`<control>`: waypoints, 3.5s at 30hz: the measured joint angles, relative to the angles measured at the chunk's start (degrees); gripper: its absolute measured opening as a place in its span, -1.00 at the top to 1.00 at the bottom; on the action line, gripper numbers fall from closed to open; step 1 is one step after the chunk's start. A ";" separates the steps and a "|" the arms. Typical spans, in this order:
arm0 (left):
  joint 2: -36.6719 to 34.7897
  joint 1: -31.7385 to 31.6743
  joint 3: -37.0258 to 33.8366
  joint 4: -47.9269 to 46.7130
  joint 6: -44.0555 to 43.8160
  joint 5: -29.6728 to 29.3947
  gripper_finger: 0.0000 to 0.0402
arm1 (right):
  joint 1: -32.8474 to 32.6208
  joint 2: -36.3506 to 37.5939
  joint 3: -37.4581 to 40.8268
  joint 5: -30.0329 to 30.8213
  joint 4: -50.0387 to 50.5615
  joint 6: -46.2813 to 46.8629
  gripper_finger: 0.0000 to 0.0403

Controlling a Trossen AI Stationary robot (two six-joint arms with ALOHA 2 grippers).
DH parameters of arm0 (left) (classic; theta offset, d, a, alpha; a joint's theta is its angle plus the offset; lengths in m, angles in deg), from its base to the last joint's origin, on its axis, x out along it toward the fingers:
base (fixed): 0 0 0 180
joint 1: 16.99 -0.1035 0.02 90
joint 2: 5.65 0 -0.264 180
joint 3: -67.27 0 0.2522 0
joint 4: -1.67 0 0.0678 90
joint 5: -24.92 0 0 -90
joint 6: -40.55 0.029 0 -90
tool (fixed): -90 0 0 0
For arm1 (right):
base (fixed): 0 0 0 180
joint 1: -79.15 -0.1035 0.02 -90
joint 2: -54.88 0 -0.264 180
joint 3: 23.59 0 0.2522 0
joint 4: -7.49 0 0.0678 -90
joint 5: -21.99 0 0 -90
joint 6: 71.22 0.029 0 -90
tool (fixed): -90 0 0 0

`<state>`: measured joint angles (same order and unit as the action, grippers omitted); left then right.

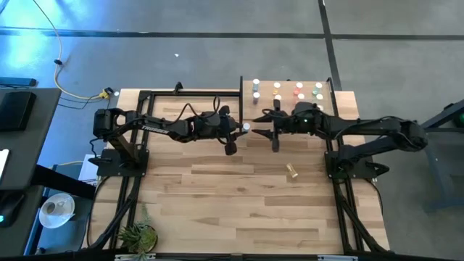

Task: Pick and place medicine bottles onto shelf by color
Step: Put the blue medicine bottle aligned with the other blue medicine bottle on the shelf

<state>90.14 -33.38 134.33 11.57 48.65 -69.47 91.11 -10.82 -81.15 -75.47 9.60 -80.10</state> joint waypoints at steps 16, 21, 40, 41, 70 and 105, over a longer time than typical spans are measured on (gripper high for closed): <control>0.00 0.00 0.00 0.16 -0.05 -0.98 0.55 | 0.02 -8.89 -2.36 1.34 -2.05 -3.20 0.20; 0.00 0.04 0.00 0.15 -0.46 -0.80 0.55 | 0.02 -9.38 -2.36 3.47 -2.78 -4.15 0.20; 0.00 1.86 0.04 3.53 -0.06 -2.05 0.55 | 0.02 -9.36 -2.36 3.81 -1.43 -4.19 0.20; 0.00 1.87 0.06 3.20 -0.28 -2.67 0.55 | 0.02 -9.36 -2.36 3.87 -1.46 -4.22 0.20; 0.02 1.84 0.05 2.50 -0.45 -3.79 0.47 | 0.02 -9.18 -2.33 3.85 -1.07 -4.10 0.51; -3.09 1.86 0.02 -2.26 3.02 -10.05 0.04 | 0.07 16.04 -2.31 21.85 13.62 -6.27 0.52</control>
<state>87.04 -31.52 134.35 9.30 51.67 -79.51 91.18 5.22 -83.46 -53.63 23.22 -86.37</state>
